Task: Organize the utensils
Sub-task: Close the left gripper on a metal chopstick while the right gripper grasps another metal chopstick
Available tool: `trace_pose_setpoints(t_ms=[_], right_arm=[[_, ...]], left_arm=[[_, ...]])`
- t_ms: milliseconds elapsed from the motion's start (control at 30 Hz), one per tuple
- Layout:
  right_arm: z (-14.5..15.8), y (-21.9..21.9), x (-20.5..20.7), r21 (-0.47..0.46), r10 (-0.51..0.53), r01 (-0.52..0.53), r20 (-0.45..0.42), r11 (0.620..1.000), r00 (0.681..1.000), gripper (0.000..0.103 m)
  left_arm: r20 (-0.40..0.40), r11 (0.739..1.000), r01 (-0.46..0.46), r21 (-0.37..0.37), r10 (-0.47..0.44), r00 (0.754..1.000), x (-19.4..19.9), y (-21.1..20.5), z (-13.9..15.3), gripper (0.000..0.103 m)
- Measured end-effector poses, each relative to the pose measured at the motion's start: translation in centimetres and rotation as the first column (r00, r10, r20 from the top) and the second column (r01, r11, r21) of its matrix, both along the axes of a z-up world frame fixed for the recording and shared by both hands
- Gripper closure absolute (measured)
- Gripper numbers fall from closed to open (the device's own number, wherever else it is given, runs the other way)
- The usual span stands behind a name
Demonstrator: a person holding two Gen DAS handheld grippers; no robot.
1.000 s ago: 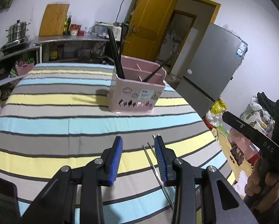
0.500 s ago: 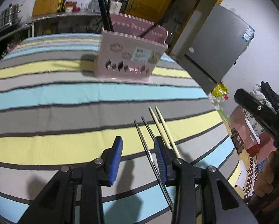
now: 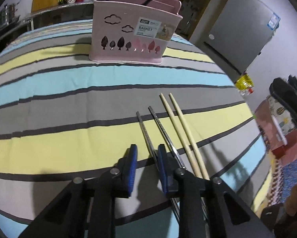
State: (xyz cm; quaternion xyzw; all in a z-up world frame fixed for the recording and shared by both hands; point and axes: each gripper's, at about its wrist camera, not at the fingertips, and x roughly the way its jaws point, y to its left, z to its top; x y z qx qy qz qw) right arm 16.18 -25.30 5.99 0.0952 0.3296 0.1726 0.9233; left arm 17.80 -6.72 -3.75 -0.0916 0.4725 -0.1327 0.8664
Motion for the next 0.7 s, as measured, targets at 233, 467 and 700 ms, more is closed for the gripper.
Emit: trace_pose_setpoints(t_ms=[233,467,700], right_arm=[[-0.5,0.6,0.0,0.003,0.015,-0.015,-0.011,1.000,1.000,0.090],[-2.1,2.6,0.3,-0.010,0.072,-0.073,-0.048,0.997,0.996,0.090],[-4.5,5.5,1.2,-0.041,0.140,-0.145,-0.115,0.989,0.984,0.090]], left_arm=[[0.008,0.997,0.032,0.066,-0.032,0.999,-0.2,0.6,0.4,0.095],[0.009,0.997,-0.001,0.079,0.000,1.000,0.1,4.6,0.5,0.098],[-0.003,0.995,-0.032,0.100,0.032,0.999,0.1,8.7,0.1,0.098]])
